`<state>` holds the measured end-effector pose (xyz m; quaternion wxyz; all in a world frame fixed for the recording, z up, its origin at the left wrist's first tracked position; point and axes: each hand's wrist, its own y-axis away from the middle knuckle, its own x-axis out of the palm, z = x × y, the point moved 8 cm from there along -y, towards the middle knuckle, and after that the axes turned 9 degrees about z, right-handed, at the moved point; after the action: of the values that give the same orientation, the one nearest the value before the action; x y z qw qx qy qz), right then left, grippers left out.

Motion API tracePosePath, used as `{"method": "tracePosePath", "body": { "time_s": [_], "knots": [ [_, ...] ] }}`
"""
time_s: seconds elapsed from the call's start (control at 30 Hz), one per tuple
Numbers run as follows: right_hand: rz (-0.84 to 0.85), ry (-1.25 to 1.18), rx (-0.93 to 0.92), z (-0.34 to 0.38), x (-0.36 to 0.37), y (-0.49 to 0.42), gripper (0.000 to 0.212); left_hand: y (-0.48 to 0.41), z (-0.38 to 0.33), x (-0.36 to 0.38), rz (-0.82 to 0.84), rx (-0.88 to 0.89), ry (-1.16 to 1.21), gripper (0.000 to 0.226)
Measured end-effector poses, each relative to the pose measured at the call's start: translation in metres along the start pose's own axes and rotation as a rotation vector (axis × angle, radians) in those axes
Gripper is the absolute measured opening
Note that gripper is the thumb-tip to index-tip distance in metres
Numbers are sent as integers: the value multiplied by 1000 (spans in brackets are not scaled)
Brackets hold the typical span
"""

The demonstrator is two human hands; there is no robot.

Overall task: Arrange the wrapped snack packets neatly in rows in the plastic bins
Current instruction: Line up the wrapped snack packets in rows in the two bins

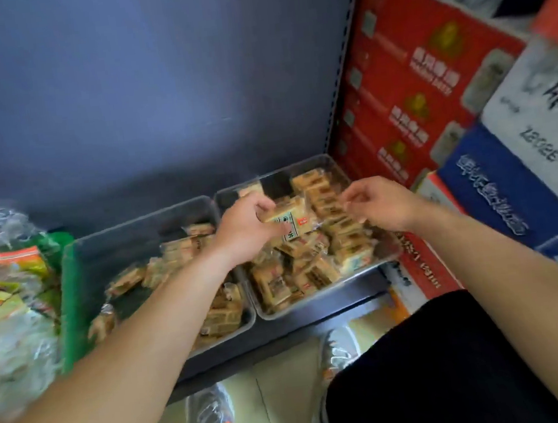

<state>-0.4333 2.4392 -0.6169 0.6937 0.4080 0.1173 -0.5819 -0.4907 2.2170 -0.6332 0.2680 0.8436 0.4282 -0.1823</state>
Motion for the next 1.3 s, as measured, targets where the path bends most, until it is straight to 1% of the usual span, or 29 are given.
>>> {"method": "tracePosePath", "body": {
  "time_s": [0.07, 0.17, 0.3, 0.4, 0.47, 0.57, 0.67, 0.73, 0.8, 0.87, 0.93, 1.0, 1.07, 1.13, 1.17, 1.23, 1.3],
  "knots": [
    [2, -20, 46, -23, -2, 7, 14, -15, -4, 31, 38, 21, 51, 40],
    [13, -72, 124, -49, -6, 18, 10, -32, -8, 69, 105, 42, 42, 34],
    [60, -110, 227, -72, -7, 22, 18, -44, -5, 94, 161, 55, 86, 29],
    [54, -112, 241, -73, -9, 20, 22, -46, -3, 112, 248, 54, 129, 36],
    [86, -105, 242, -71, -6, 18, 21, -48, -9, 120, 268, 72, 155, 40],
    [120, -87, 242, -75, -3, 13, 19, -53, -19, 127, 251, 105, 188, 39],
    [82, -107, 233, -81, -9, 8, 19, -59, -20, 129, 218, 90, 228, 36],
    [76, -112, 217, -81, -10, 6, 23, -61, -22, 131, 219, 98, 246, 35],
    [95, -140, 213, -83, -7, 4, 29, -60, -23, 137, 259, 96, 201, 36],
    [113, -148, 223, -85, -3, 2, 28, -57, -19, 147, 345, 62, 170, 39],
    [158, -73, 232, -86, 3, -1, 23, -54, -17, 159, 469, 49, 146, 38],
    [222, 29, 250, -87, 11, -4, 21, -53, -16, 160, 515, 73, 105, 32],
    [287, 167, 250, -86, 18, -7, 20, -53, -18, 146, 468, 105, 65, 30],
    [331, 295, 239, -84, 24, -9, 27, -57, -12, 127, 379, 132, -97, 26],
    [343, 347, 233, -82, 27, -10, 31, -58, -6, 121, 364, 127, -179, 26],
    [369, 425, 236, -80, 29, -9, 37, -58, 8, 117, 409, 77, -268, 30],
    [397, 477, 241, -81, 31, -9, 41, -56, 16, 118, 442, 66, -353, 23]
  ]
}}
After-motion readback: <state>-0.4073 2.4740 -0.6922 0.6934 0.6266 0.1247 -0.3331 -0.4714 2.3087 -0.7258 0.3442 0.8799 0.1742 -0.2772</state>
